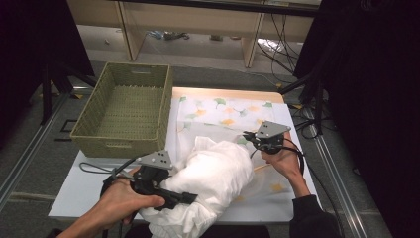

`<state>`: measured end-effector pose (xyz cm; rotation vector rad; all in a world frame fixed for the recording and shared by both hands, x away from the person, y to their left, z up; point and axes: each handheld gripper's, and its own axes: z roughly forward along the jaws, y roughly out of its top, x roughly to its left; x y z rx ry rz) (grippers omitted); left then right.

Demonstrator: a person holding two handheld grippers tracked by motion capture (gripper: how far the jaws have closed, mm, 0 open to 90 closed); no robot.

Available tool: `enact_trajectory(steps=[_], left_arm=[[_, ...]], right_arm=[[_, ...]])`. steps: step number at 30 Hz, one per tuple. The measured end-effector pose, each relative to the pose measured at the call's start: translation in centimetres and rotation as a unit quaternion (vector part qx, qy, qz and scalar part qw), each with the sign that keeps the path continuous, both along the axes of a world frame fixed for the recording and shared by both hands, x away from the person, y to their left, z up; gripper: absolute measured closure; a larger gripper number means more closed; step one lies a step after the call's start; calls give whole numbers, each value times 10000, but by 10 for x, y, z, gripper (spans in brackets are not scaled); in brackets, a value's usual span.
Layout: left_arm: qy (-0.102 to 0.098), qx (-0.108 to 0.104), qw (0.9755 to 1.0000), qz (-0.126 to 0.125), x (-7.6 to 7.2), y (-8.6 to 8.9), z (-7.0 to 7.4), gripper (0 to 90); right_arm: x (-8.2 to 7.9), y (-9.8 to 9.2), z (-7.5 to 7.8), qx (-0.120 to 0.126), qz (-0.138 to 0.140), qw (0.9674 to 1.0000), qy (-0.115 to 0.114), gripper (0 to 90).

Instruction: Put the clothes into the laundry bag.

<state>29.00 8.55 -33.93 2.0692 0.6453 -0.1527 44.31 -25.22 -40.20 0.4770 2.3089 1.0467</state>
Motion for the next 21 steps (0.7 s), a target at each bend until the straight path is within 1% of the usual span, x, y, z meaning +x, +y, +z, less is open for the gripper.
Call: enact_trajectory(steps=[1,2,3,4,5,6,7,8,9,10,11,12,13,15,17,18,19,21], left_arm=[[21,-14,10000,-47,1,-3,-2,540],[71,-26,9999,-77,3,-9,-6,540],[95,-38,9999,-122,6,-13,-9,539],[107,-38,9998,-149,8,-17,-12,539],[120,-124,9997,-155,14,-23,-16,538],[201,-136,9997,-62,17,-26,-19,538],[220,-192,9995,-117,23,-29,-22,538],[278,-191,9994,-15,27,-32,-25,536],[304,-133,9994,117,34,-36,-30,535],[252,-99,9995,133,39,-37,-33,534],[279,-95,9993,249,45,-37,-37,533],[317,-107,9989,322,52,-37,-41,533],[323,-96,9985,443,58,-36,-44,532],[319,-80,9979,565,69,-36,-48,531],[285,11,9975,642,76,-36,-48,529],[226,91,9977,633,79,-38,-48,527],[208,150,9976,645,80,-42,-48,527],[157,285,9981,514,82,-51,-49,525]], right_arm=[[1,1,1,-53,58,9999,-86,900],[0,2,1,-50,45,10000,-42,900],[0,2,3,-55,85,9999,-78,900],[-2,4,4,-62,84,9999,-64,900],[-2,4,5,-65,117,9999,-98,900],[-4,5,9,-76,174,9997,-134,900],[-5,6,10,-63,145,9998,-101,900],[-6,6,12,-82,171,9997,-129,900],[-8,7,13,-67,193,9997,-137,900],[-9,7,15,-65,196,9997,-144,900],[-11,7,16,-62,159,9998,-125,900],[-11,7,17,-87,226,9996,-163,900],[-12,8,17,-104,233,9996,-157,900],[-13,8,17,-143,265,9995,-120,900],[-14,9,17,-110,241,9996,-75,900],[-14,10,17,-148,302,9993,-140,900],[-15,11,17,-119,268,9996,-61,900],[-15,12,18,-117,292,9994,-107,900]])
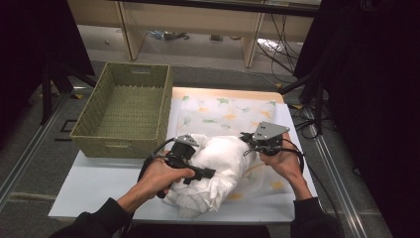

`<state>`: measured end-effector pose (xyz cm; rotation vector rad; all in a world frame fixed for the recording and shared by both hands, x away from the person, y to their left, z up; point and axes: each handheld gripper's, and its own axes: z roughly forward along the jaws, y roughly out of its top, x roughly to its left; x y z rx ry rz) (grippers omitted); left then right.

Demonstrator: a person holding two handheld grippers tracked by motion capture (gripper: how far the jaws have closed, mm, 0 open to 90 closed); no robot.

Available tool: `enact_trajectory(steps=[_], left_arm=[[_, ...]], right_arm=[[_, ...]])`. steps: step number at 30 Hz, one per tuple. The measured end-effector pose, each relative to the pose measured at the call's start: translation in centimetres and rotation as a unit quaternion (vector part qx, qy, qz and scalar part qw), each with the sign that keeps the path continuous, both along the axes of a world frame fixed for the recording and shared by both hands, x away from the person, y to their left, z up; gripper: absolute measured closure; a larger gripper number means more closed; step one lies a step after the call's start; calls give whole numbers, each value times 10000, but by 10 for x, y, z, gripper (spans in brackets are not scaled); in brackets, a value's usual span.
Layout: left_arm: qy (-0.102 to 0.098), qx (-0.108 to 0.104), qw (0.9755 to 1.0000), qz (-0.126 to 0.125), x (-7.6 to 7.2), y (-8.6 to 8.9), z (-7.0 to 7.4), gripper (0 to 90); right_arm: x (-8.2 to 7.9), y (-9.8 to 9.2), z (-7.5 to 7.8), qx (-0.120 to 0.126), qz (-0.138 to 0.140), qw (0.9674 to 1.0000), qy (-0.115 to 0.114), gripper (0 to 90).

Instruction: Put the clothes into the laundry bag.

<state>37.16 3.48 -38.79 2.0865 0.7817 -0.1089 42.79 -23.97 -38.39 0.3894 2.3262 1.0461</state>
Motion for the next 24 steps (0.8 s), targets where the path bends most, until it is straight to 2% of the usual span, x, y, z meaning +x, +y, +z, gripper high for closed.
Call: enact_trajectory(steps=[3,5,7,9,11,12,13,14,15,16,18,19,22,24], left_arm=[[0,82,9999,-141,3,-17,-10,517],[-96,94,9998,-175,3,-28,-30,515],[76,131,9996,-257,1,-37,-48,512],[63,130,9994,-299,1,-43,-53,509],[-84,250,9992,-307,6,-44,-47,505],[-172,238,9994,-201,9,-42,-45,505],[-168,184,9997,-83,11,-39,-43,506],[-147,138,9998,-34,14,-36,-42,508],[-170,113,9997,121,17,-30,-39,509],[-257,90,9993,262,18,-26,-36,512],[-601,226,9969,463,17,-22,-28,516],[-790,383,9952,435,16,-21,-23,516],[-907,497,9938,400,15,-22,-13,513],[-905,635,9932,359,19,-27,-16,510]], right_arm=[[-1,1,3,27,52,10000,-53,900],[-3,2,5,80,77,9999,12,900],[-4,2,5,38,101,9999,-7,900],[-5,2,4,9,109,9999,20,900],[-6,1,3,37,112,9999,30,900],[-6,1,2,102,158,9998,112,900],[-6,1,1,126,214,9996,158,900],[-7,2,0,78,207,9996,160,900],[-8,3,-1,50,206,9997,147,900],[-9,4,0,56,219,9996,150,900],[-12,6,2,94,262,9996,106,900],[-12,7,3,114,291,9995,59,900],[-14,9,5,166,299,9994,48,900],[-14,8,6,170,247,9996,-12,900]])
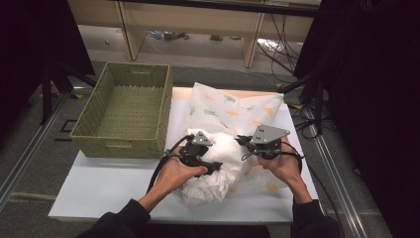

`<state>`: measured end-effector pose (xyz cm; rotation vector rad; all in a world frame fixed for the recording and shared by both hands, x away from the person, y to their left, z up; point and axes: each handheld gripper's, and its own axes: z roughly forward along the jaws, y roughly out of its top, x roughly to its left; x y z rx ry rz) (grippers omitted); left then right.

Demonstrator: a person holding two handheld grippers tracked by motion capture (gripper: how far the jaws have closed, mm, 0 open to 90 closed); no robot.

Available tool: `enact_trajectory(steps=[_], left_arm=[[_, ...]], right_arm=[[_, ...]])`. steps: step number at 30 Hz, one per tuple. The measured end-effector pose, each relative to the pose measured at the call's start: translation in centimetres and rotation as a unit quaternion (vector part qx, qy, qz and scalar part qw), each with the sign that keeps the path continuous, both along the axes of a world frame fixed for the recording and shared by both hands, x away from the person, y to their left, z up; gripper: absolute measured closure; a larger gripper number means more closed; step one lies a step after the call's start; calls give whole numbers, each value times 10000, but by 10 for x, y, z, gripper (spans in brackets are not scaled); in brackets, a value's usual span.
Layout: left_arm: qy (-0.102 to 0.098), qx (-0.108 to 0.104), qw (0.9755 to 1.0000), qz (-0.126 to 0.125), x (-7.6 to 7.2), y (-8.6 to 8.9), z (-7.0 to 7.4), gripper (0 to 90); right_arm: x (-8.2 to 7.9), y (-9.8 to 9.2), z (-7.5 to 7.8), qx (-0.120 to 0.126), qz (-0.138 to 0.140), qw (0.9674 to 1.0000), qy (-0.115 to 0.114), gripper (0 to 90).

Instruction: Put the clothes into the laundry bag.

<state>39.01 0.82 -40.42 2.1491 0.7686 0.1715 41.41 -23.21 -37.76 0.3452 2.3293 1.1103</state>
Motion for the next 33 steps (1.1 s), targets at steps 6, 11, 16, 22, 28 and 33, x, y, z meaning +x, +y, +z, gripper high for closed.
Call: enact_trajectory(steps=[6,11,16,22,28,33], left_arm=[[382,56,9992,124,14,-20,-33,485],[136,18,9991,392,19,-31,-30,412],[336,-97,9984,455,22,-30,-40,258],[103,-123,9992,353,6,-14,-21,172],[5,-94,9997,247,-11,7,-4,176],[45,-148,9993,332,-17,24,-3,163]], right_arm=[[0,1,-3,-42,23,9999,92,900],[-2,2,-1,2,82,9999,80,900],[-3,3,-3,-111,154,9998,50,900],[0,-3,-4,-112,60,9999,72,900],[0,-4,-5,-93,-5,9999,55,900],[0,-5,-4,-107,38,9999,1,900]])
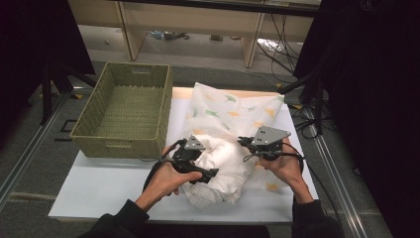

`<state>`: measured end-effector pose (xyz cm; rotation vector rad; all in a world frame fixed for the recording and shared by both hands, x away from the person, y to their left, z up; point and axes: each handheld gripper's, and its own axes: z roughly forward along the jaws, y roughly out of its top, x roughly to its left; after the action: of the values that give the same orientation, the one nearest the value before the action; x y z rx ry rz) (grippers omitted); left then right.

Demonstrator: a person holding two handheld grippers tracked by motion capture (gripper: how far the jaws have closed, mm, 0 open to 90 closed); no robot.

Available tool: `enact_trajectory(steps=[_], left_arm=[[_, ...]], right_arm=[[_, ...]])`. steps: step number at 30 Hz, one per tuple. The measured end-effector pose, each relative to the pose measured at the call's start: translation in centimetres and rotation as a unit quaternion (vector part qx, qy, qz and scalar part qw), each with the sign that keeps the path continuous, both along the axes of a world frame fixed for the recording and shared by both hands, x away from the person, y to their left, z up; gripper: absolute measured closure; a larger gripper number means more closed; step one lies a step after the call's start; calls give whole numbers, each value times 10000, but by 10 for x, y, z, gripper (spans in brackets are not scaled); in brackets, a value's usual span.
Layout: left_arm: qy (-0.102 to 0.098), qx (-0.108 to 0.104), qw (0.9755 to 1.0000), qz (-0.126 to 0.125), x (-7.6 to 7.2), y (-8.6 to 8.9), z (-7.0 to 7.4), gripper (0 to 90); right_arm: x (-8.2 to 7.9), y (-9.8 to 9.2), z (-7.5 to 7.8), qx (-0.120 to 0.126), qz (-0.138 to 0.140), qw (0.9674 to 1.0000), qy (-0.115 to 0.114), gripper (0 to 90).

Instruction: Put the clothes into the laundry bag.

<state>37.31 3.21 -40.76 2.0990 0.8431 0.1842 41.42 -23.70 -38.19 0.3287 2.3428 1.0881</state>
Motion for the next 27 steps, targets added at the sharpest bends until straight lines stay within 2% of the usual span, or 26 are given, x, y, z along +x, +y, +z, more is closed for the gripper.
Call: enact_trajectory(steps=[3,5,6,8,9,10,11,13,14,15,16,17,19,20,21,22,24,25,26,27], left_arm=[[143,151,9996,-185,-1,11,-6,150],[421,139,9984,-347,-3,13,-16,152],[408,224,9980,-438,-3,14,-21,152],[429,37,9987,-279,0,7,-31,138],[479,11,9986,-242,1,4,-34,94],[483,109,9982,-327,2,-1,-39,39],[548,94,9978,-364,1,-5,-42,0],[492,156,9967,-630,-2,-18,-48,0],[549,154,9962,-663,-4,-24,-51,0],[450,333,9950,-823,-4,-27,-53,0],[424,439,9945,-848,-6,-29,-53,0],[340,621,9928,-966,-6,-29,-54,0],[313,688,9922,-989,-6,-30,-56,0],[300,661,9928,-956,-5,-30,-56,0],[429,655,9927,-915,-5,-30,-57,0],[441,671,9927,-898,-5,-30,-56,61],[463,666,9924,-920,-5,-31,-51,259],[393,668,9931,-884,-7,-32,-47,380],[287,712,9932,-872,-9,-33,-43,464],[167,551,9958,-707,-12,-36,-40,538]], right_arm=[[0,0,1,67,-6,10000,12,900],[-1,0,1,50,-14,10000,42,900],[0,1,1,58,-11,10000,12,900],[1,3,1,67,5,10000,29,900],[1,4,0,41,28,10000,9,900],[0,4,0,25,29,10000,33,900],[0,5,-1,11,36,10000,7,900],[1,6,-1,20,34,10000,28,900],[1,6,-1,16,30,10000,33,900],[1,6,-1,-10,62,10000,37,900],[0,5,-1,-2,21,10000,42,900],[0,5,-1,8,18,10000,39,900],[0,4,0,46,-16,9999,93,900],[0,4,0,15,17,10000,34,900],[0,3,0,4,18,10000,46,900],[0,4,0,20,8,10000,41,900],[0,5,1,26,47,10000,-4,900],[-1,6,1,18,48,10000,-26,900],[-2,6,1,-12,45,10000,-49,900],[-3,6,2,22,44,10000,-37,900]])
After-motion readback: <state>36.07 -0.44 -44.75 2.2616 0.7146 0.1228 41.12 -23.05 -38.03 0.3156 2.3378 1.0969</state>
